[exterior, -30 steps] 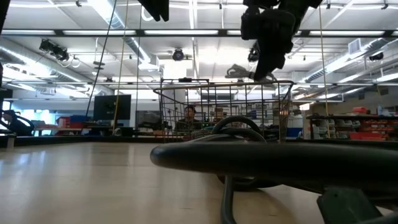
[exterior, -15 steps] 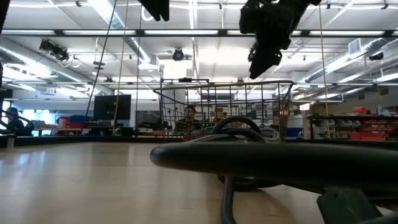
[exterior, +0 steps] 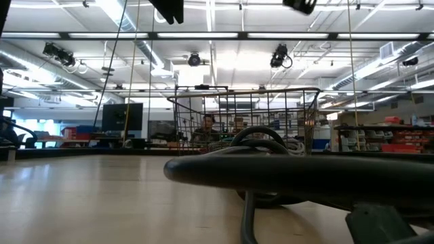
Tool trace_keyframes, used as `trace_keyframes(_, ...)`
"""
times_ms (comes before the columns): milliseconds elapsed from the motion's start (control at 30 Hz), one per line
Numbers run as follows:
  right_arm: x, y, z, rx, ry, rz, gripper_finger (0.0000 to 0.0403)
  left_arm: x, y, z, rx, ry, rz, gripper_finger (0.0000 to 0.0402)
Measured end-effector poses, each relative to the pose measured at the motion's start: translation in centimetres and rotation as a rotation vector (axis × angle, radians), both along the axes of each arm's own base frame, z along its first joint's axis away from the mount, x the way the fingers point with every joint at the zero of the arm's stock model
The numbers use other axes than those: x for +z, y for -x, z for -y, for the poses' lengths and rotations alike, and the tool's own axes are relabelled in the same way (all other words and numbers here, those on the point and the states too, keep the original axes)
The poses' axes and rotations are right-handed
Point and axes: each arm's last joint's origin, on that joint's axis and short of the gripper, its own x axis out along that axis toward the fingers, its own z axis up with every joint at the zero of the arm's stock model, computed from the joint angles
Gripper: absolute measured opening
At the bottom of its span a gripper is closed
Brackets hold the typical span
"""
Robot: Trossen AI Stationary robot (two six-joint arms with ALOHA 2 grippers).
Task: Pick and place USB-C Cables
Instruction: Put the black USB cable into the gold wire basket
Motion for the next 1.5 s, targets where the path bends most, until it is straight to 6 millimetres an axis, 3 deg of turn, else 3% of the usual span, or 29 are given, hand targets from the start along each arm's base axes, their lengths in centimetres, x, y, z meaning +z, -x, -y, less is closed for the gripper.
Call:
trace_keyframes(200, 1.9, 1.4, -4.5, 0.018, -0.103, 0.018, 0.0164, -0.3, 0.2, 1.9, -0.063, 0.174, -0.017, 0.016)
trace_keyframes(433, 5.2, 2.7, -7.3, 0.018, -0.059, 0.176, 0.0164, -0.6, 0.9, 7.1, -0.048, 0.289, 0.107, 0.016)
trace_keyframes(700, 11.2, 3.8, -6.6, 0.121, 0.124, 0.439, 0.0164, -4.0, 0.1, 12.1, 0.042, 0.353, 0.132, 0.016)
trace_keyframes(900, 14.3, 5.2, -6.0, 0.205, 0.218, 0.548, 0.0164, -7.1, -1.8, 14.1, 0.145, 0.49, 0.125, 0.016)
trace_keyframes(1167, 14.6, 5.8, -5.7, 0.248, 0.273, 0.524, 0.0164, -9.3, -5.5, 16.9, 0.116, 0.694, 0.327, 0.016)
trace_keyframes(1267, 14.6, 5.8, -5.7, 0.249, 0.275, 0.522, 0.0164, -10.7, -6.5, 17.9, 0.106, 0.793, 0.301, 0.016)
trace_keyframes(1500, 15.1, 6.5, -5.3, 0.238, 0.259, 0.54, 0.0164, -16.2, -7.4, 20.5, 0.183, 0.893, 0.143, 0.016)
